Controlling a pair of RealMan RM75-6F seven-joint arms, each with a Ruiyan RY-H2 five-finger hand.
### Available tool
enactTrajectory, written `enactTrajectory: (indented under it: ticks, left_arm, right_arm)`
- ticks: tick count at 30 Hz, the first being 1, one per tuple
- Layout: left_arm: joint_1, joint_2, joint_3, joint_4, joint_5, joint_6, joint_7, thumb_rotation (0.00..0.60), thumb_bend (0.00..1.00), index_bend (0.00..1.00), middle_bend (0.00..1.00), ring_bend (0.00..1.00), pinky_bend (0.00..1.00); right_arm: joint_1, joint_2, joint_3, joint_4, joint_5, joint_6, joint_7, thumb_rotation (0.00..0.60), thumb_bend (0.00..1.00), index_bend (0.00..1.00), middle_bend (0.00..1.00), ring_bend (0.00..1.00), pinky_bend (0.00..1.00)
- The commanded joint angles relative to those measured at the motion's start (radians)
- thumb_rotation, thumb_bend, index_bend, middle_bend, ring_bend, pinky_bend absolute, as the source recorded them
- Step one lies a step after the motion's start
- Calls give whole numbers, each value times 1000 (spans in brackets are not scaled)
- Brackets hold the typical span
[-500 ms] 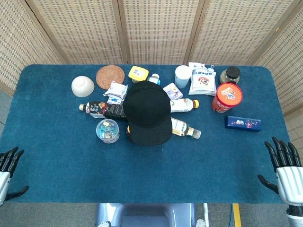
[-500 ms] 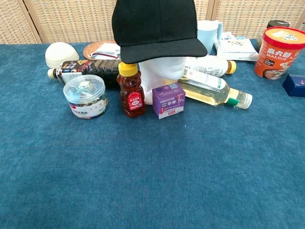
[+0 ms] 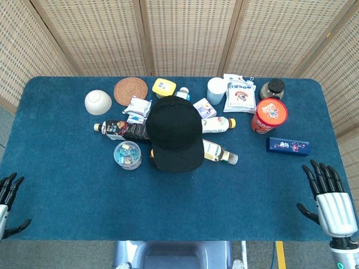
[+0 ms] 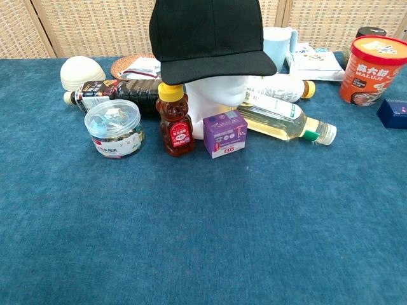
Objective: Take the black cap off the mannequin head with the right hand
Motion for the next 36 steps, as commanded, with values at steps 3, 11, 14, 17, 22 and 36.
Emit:
enactTrajectory:
  ticks: [3, 11, 14, 17, 22, 36]
  left_arm:
    - [-5, -11, -3, 9, 30, 6, -27, 600, 12, 0, 0, 0, 0]
    - [-4, 71, -9, -101, 5, 10, -72, 600, 75, 0, 0, 0, 0]
    - [-13, 101, -13, -137, 9, 7, -120, 600, 75, 0, 0, 0, 0]
    - [-20, 110, -18, -142, 4, 2, -147, 600, 76, 0, 0, 0, 0]
    - [-30, 122, -21, -146, -8, -21, -170, 600, 76, 0, 0, 0, 0]
    - [-38, 127, -36, -152, -50, -39, -185, 600, 83, 0, 0, 0, 0]
  right_arm:
    - [70, -61, 29, 24, -44, -36, -36, 600, 0, 98, 80, 69, 137]
    - [124, -70, 26, -79, -102, -88, -163, 600, 0, 109, 99, 88, 170]
    - [147, -89, 27, -124, -115, -123, -227, 600, 0, 123, 113, 97, 178]
    - [171, -112, 30, -151, -116, -166, -292, 600, 0, 132, 123, 101, 179]
    - [208, -159, 41, -176, -113, -222, -372, 600, 0, 140, 137, 112, 186]
    - [341, -369, 146, -157, -42, -314, -574, 600, 77, 182, 155, 125, 226]
